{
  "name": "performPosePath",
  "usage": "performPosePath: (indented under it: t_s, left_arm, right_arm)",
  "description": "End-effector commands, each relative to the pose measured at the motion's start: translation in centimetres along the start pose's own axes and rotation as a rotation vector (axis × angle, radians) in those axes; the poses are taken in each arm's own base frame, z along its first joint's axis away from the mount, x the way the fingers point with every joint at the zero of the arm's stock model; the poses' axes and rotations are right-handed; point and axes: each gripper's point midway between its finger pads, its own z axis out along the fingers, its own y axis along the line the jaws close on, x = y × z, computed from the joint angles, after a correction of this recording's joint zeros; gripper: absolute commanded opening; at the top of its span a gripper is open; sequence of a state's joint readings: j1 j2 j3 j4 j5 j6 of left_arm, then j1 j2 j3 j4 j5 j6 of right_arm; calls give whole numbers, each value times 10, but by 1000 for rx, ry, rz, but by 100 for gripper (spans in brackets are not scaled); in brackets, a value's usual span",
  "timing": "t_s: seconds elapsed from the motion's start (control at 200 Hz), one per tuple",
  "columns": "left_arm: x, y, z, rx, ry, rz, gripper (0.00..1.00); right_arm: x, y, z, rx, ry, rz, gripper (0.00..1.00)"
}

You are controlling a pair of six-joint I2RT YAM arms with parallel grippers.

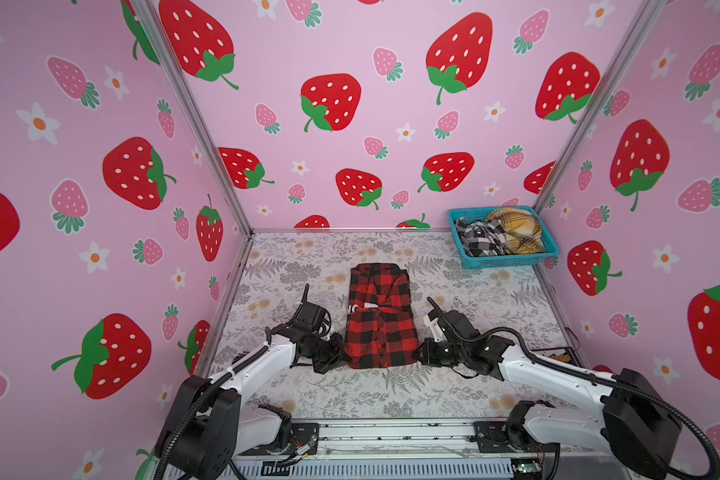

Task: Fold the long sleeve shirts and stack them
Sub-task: 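Grasp the near edge of the check shirt with both grippers, then lift the near edge with both grippers and fold it toward the far edge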

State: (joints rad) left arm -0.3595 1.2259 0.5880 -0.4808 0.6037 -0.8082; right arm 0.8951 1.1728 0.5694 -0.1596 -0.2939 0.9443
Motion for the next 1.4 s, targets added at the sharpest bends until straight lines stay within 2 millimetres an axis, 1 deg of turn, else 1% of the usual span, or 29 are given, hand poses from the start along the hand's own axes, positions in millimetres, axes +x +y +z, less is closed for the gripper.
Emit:
performPosePath:
  t_s: [0.0, 0.19, 0.34, 0.485, 0.59, 0.61, 0.715, 0.831, 0.861, 0.976, 1.131, 1.241, 1.391]
  left_arm:
    - [9, 3, -3, -18, 12, -1, 0]
    - [20, 6, -8, -19, 19, 8, 0]
    - [29, 4, -15, -12, 22, 30, 0]
    - [37, 6, -17, -19, 46, 24, 0]
    - [45, 10, -12, -33, 72, 23, 0]
    - [47, 11, -11, -36, 76, 22, 0]
    - [55, 14, -7, -43, 95, 24, 0]
    - [60, 14, -10, -45, 88, 26, 0]
    - [61, 15, -11, -50, 88, 26, 0]
    - [69, 22, -14, -70, 87, 13, 0]
    - [80, 31, -14, -84, 98, -2, 0]
    - [90, 39, -14, -113, 118, -2, 0]
    - [95, 40, -17, -123, 107, 6, 0]
  right_arm:
    - [4, -4, -10, 32, -21, 16, 0]
    - [11, -1, -23, 21, -37, 27, 0]
    - [18, -7, -29, 51, -34, 24, 0]
    - [20, -6, -32, 37, -41, 32, 0]
    - [30, -5, -31, 32, -23, 38, 0]
    - [34, -8, -31, 47, -10, 41, 0]
    - [44, -9, -31, 61, 0, 37, 0]
    - [53, -12, -30, 80, 11, 45, 0]
    - [52, -7, -35, 56, -5, 42, 0]
    - [59, -9, -37, 57, -5, 50, 0]
    - [62, -13, -41, 62, -20, 61, 0]
    - [61, -8, -41, 46, -26, 66, 0]
    - [64, -4, -40, 42, -29, 60, 0]
